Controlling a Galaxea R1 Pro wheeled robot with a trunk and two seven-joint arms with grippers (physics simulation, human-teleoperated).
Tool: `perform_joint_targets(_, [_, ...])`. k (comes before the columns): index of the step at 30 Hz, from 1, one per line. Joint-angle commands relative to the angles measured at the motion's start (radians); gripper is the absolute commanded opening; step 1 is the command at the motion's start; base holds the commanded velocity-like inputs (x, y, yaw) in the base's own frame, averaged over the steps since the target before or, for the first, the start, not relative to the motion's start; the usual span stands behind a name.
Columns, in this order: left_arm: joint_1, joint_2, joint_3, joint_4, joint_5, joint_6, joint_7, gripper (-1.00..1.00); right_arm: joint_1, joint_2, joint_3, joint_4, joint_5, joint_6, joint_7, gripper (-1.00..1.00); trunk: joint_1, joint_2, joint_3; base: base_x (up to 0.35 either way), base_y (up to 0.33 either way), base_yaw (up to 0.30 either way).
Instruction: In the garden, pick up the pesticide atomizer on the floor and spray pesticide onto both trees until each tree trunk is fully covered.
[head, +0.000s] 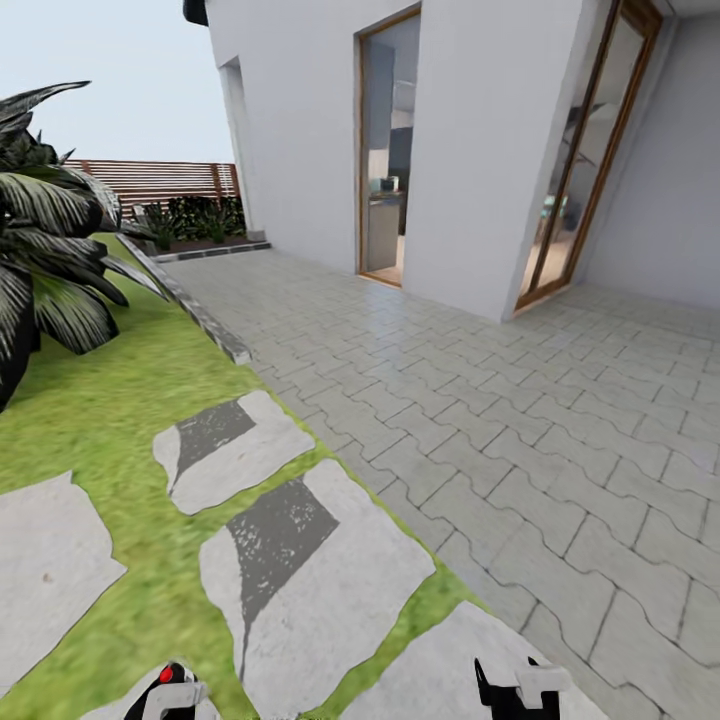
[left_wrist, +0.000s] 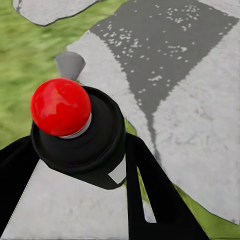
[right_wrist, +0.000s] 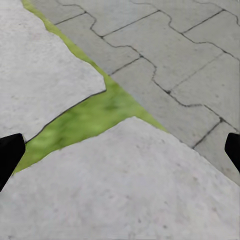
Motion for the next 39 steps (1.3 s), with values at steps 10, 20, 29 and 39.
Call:
perform_joint_targets(10, [0.000,0.000,0.000,0.000,0.000,0.000,0.000,-1.00,0.000,0.003,0.002,0.000,0.000,0.000,0.000,1.00,0.000,0.000,0.000,0.000,0.000,0.279])
perform_joint_targets(20, [0.000,0.000,0.002,-0.001,0.000,0.001,0.000,-1.00,0.000,0.003,0.002,0.000,0.000,0.000,0.000,1.00,0.000,0.000,0.000,0.000,0.000,0.279])
perform_joint_targets(29, [0.000,0.000,0.002,-0.001,0.000,0.002,0.000,-1.00,0.000,0.003,0.002,0.001,0.000,0.001,0.000,1.00,0.000,0.000,0.000,0.000,0.000,0.279])
perform_joint_targets(39, [0.000,0.000,0.002,0.000,0.000,0.002,0.000,-1.00,0.000,0.003,0.002,0.000,0.000,0.001,0.000,1.00,0.000,0.000,0.000,0.000,0.000,0.279])
